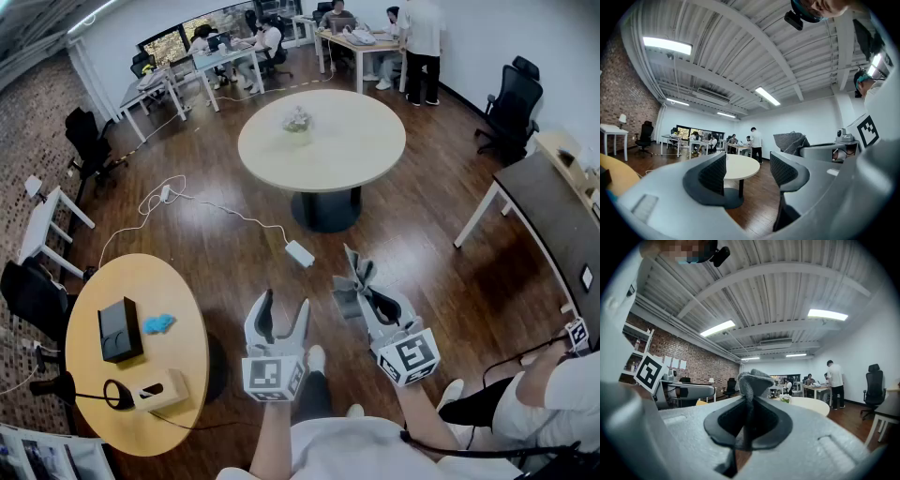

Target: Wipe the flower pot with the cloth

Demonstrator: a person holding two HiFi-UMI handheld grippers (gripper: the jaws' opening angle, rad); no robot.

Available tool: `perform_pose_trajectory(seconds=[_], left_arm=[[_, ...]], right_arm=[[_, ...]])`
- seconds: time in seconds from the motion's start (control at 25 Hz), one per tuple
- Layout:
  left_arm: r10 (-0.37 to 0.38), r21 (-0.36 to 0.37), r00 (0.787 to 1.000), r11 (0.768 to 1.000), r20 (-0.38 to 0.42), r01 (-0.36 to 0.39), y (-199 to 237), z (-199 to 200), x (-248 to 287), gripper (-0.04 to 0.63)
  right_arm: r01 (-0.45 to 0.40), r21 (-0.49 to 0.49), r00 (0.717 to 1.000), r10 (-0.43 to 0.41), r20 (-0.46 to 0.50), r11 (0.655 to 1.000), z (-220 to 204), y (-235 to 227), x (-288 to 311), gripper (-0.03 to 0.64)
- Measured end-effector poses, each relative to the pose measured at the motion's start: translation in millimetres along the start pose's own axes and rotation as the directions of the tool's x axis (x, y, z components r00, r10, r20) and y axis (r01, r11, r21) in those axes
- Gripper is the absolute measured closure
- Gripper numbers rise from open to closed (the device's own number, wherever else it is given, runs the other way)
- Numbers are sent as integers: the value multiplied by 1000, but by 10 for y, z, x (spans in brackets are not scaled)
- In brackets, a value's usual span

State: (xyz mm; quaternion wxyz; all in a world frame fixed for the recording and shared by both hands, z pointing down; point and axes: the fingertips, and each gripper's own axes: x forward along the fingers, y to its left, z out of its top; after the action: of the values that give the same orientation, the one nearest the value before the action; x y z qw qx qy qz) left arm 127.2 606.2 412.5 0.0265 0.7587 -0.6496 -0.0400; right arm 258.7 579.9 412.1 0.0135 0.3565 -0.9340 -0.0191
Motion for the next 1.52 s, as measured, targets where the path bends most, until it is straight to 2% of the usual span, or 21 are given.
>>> perform_pose_trajectory(seconds=[0.16,0.4,0.6,0.92,1.12,1.32,1.52], left_arm=[[-27,-4,1000,1000,10,27,394,72,582,293],[-70,2,997,998,37,70,1130,327,1382,293],[-76,-9,997,997,32,77,1715,285,1890,293],[-99,-16,995,995,-4,99,2060,117,2662,293],[-86,-19,996,996,-9,86,2288,42,3391,291],[-83,-10,997,996,-2,83,2622,45,4539,284],[-78,11,996,997,-44,78,2900,16,5638,278]], right_arm=[[17,-23,1000,-18,-25,1000,27,-243,645,609],[33,-47,999,-33,6,998,257,-479,1761,609],[21,-56,1000,-21,7,998,192,-513,2509,609],[47,-29,999,-48,-16,998,5,-1098,3293,609],[47,-18,999,-48,-12,999,-87,-1690,3852,609],[28,10,1000,-28,0,1000,-155,-2484,4848,609],[-19,7,1000,18,21,1000,-74,-3207,5758,609]])
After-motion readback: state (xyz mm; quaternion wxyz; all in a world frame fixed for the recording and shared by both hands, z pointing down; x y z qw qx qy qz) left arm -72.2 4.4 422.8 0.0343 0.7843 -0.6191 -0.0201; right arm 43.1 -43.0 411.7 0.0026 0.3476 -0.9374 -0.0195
